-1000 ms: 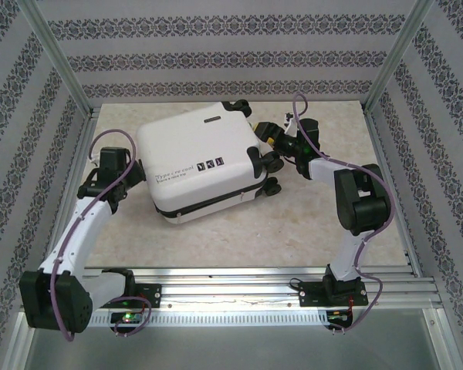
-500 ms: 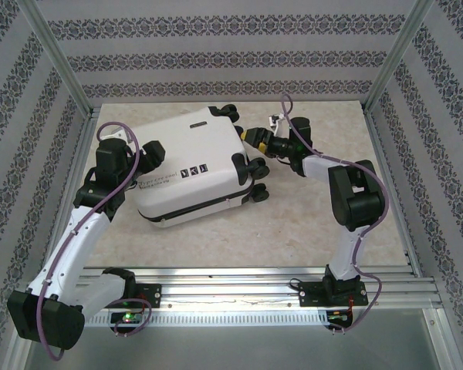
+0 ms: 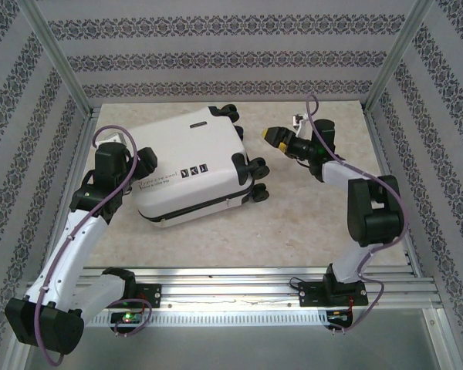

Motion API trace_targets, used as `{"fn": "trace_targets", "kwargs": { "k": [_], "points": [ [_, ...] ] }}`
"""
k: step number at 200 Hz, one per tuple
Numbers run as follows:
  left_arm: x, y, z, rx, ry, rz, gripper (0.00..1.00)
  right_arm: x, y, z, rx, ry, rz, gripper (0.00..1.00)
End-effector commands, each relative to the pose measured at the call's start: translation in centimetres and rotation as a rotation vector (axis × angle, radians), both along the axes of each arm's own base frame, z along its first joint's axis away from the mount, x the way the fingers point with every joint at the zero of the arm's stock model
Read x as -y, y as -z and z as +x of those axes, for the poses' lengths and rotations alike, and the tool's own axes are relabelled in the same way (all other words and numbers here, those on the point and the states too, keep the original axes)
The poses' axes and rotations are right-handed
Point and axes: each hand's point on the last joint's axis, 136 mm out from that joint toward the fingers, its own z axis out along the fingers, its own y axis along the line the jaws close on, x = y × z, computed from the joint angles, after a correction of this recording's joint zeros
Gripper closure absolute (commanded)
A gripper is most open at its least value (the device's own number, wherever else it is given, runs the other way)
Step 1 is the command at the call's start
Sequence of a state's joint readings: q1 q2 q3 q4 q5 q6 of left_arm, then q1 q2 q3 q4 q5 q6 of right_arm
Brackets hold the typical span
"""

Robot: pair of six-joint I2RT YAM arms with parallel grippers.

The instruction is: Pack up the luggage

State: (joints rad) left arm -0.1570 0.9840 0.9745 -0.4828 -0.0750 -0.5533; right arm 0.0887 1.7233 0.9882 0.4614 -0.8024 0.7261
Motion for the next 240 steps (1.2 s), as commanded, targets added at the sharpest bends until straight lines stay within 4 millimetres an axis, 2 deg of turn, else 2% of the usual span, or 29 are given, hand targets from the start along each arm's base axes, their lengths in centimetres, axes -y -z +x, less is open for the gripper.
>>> {"fn": "trace_targets", "kwargs": {
  "k": [1,22,72,146,175,216,240],
  "points": [
    [-1.7,0.1,-1.0,-0.046,-0.047,0.078,0.2,0.6,-1.4,-1.9,0.067,0.016,-0.059,0.05],
    [-2.5,0.8,-1.5,-0.063,-0.076,0.081,0.19,0.9,-1.7,-4.2,0.081,0.02,-0.093,0.05],
    [-3.9,3.0,-1.3,-0.101,-0.115,0.013,0.19,0.7,0.3,-9.8,0.091,0.047,-0.194,0.05],
    [-8.0,6.7,-2.1,-0.167,-0.261,-0.049,0.2,-2.3,1.6,-16.1,0.153,-0.045,-0.22,0.1],
    [-8.4,8.1,-2.8,-0.181,-0.292,-0.065,0.21,-3.5,2.2,-17.0,0.166,-0.081,-0.239,0.15],
    [-8.1,10.0,-3.7,-0.208,-0.31,-0.101,0.23,-6.0,2.5,-16.8,0.159,-0.147,-0.232,0.28],
    [-7.4,10.5,-4.3,-0.187,-0.309,-0.157,0.25,-7.2,2.5,-16.3,0.164,-0.159,-0.217,0.31]
  ]
}}
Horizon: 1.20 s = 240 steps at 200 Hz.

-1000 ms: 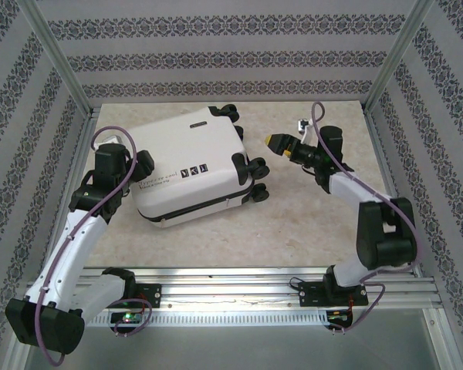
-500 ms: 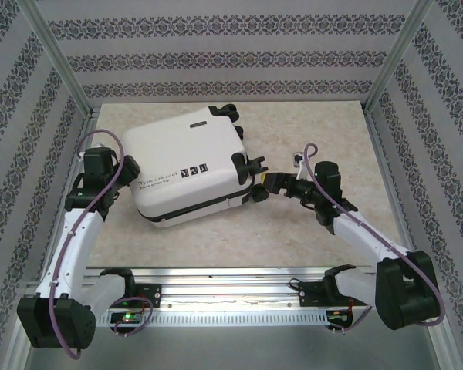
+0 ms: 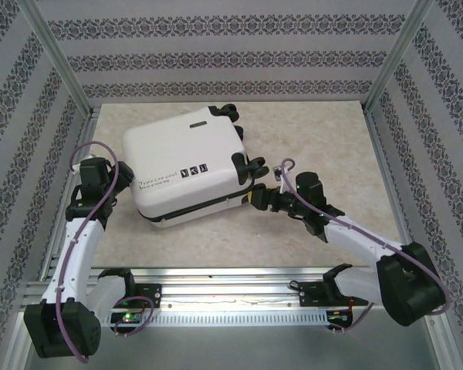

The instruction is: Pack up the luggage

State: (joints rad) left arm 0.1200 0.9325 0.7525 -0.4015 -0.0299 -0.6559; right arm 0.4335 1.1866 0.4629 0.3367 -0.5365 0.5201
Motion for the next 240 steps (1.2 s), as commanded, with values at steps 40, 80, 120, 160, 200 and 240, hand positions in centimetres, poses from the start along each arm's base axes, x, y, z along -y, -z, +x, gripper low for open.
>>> {"fn": "trace_targets", "kwargs": {
  "k": [40,80,120,160,200,240],
  "points": [
    [2.4,5.1,-2.8,-0.021,-0.016,-0.197,0.29,-2.1,-2.9,3.6,0.114,0.017,0.031,0.35],
    [3.9,5.9,-3.9,0.045,-0.037,-0.282,0.3,-3.4,-3.6,7.2,0.161,0.018,0.044,0.39],
    [5.7,6.1,-4.7,0.09,-0.033,-0.342,0.31,-3.8,-5.0,11.1,0.192,0.011,0.075,0.4],
    [6.4,4.4,-4.5,0.108,-0.008,-0.27,0.31,-3.8,-5.7,11.6,0.22,-0.017,0.063,0.42],
    [5.9,2.5,-3.5,0.105,0.006,-0.192,0.31,-2.6,-4.4,9.9,0.213,-0.005,0.009,0.46],
    [5.5,-0.7,-2.8,0.146,0.027,-0.12,0.31,-2.2,-1.6,8.0,0.212,-0.017,-0.045,0.56]
  ]
}}
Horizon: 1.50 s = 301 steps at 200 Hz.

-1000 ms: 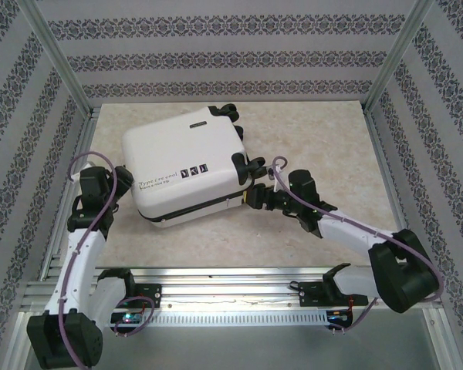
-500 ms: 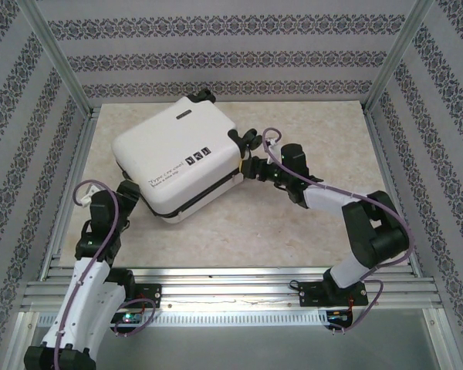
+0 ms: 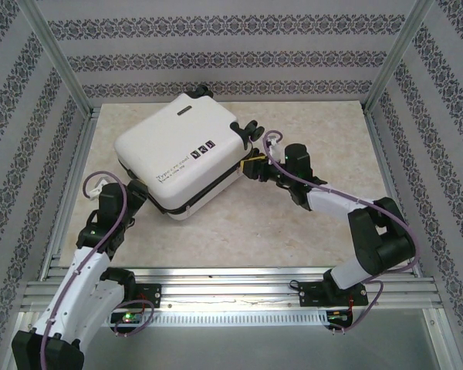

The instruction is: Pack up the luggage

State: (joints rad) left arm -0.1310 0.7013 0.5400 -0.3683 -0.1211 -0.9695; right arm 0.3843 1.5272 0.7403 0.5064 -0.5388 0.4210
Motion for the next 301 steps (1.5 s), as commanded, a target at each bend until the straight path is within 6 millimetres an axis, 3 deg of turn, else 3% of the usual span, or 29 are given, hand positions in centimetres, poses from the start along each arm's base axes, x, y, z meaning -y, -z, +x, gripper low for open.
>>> {"fn": "trace_targets", "kwargs": {
  "k": [1,48,127,176,231,301],
  "points": [
    [-0.2,-3.3,0.5,0.053,0.027,0.08,0.31,-0.2,1.2,-1.3,0.037,-0.025,-0.041,0.56],
    [-0.4,-7.5,1.4,0.106,0.058,0.169,0.29,-1.9,2.6,-2.3,0.107,-0.063,-0.118,0.63],
    [3.7,-11.4,5.0,0.105,0.275,0.227,0.29,-2.3,5.5,-0.5,0.165,-0.007,-0.228,0.68],
    [8.6,-13.9,7.8,0.081,0.447,0.337,0.27,-2.8,5.8,0.5,0.205,-0.016,-0.239,0.7],
    [15.1,-15.7,12.7,0.072,0.627,0.419,0.24,-3.7,5.2,0.6,0.245,-0.053,-0.212,0.76],
    [23.4,-14.5,18.9,0.0,0.868,0.444,0.23,-3.6,4.6,0.6,0.294,-0.05,-0.211,0.96]
  ]
}}
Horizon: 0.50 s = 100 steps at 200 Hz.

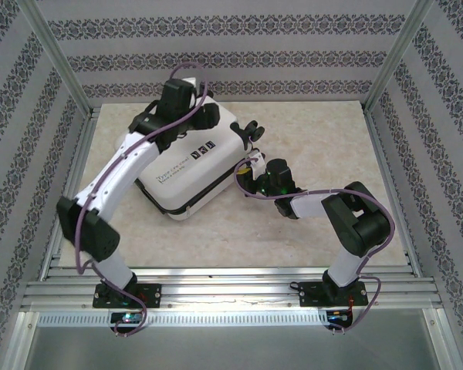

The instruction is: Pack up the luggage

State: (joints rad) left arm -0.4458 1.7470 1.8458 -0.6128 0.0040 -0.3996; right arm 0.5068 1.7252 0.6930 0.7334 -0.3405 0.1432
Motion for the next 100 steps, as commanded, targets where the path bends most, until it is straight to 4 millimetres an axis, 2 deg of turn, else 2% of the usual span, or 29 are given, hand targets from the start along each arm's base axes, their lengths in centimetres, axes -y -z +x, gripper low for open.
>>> {"fn": "trace_targets", "kwargs": {
  "k": [1,11,31,32,33,36,39,40,100],
  "points": [
    [3.0,1.0,-0.3,-0.061,0.124,0.07,0.23,-0.8,-1.4,0.0,0.068,-0.031,0.019,0.97],
    [4.3,1.2,0.2,-0.07,0.153,0.09,0.23,-0.7,-1.4,0.1,0.071,-0.028,0.019,1.0],
    [6.6,1.6,1.0,-0.079,0.203,0.146,0.24,-0.7,-1.4,0.1,0.073,-0.028,0.017,1.0],
    [6.8,1.1,1.2,-0.065,0.206,0.141,0.24,-0.7,-1.4,0.1,0.072,-0.027,0.018,1.0],
    [6.8,1.7,1.1,-0.082,0.207,0.152,0.24,-0.7,-1.4,0.1,0.072,-0.026,0.017,1.0],
    [7.2,1.3,1.3,-0.068,0.213,0.152,0.24,-0.7,-1.4,0.1,0.072,-0.027,0.018,1.0],
    [7.4,2.0,1.2,-0.088,0.222,0.171,0.24,-0.7,-1.4,0.1,0.072,-0.026,0.019,1.0],
    [7.6,1.4,1.4,-0.071,0.223,0.166,0.24,-0.7,-1.5,0.1,0.073,-0.027,0.02,1.0],
    [11.8,3.5,2.4,-0.032,0.339,0.285,0.25,-0.5,-1.5,-0.4,0.065,-0.027,0.036,1.0]
  ]
}}
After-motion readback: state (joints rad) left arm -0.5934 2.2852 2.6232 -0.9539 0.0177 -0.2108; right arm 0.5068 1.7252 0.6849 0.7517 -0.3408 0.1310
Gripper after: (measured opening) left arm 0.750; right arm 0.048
